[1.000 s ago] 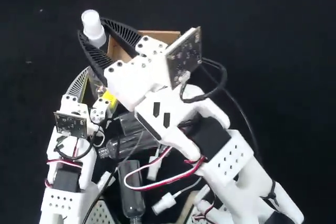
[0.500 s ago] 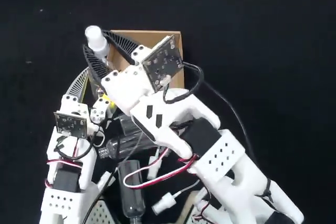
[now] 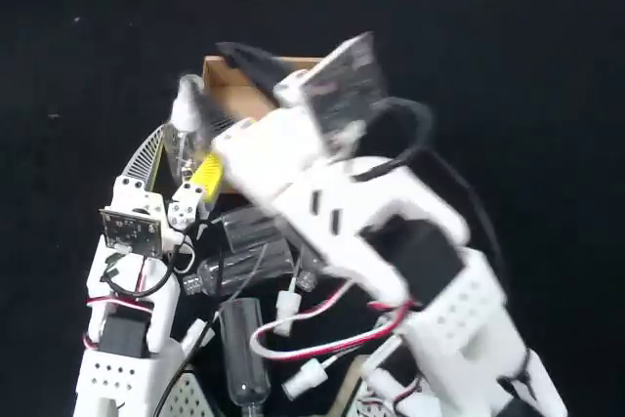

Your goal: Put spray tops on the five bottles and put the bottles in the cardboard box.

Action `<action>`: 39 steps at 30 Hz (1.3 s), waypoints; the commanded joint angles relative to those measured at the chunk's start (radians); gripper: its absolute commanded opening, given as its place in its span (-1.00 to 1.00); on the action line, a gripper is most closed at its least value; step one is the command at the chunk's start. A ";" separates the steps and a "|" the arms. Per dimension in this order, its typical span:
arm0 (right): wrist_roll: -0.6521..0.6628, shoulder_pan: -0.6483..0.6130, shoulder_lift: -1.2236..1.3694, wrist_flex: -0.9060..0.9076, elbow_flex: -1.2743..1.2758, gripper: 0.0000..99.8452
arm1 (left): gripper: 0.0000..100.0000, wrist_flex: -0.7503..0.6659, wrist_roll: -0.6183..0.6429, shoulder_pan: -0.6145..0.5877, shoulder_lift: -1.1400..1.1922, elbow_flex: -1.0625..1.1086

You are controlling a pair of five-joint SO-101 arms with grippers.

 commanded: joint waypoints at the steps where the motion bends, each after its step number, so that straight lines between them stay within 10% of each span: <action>1: 0.012 0.176 -0.056 0.118 -0.036 -0.92 | -0.94 0.003 0.006 -0.007 -0.020 0.021; 8: 0.005 0.431 -0.064 0.224 0.240 -0.88 | -0.94 0.015 0.014 -0.335 -0.021 -0.033; 16: 0.003 0.436 -0.064 -0.003 0.624 -0.88 | -0.94 0.166 0.014 -0.705 -0.014 -0.114; 39: -0.043 0.408 -0.056 -0.236 0.878 -0.88 | -0.94 -0.368 -0.135 -0.944 1.011 -0.467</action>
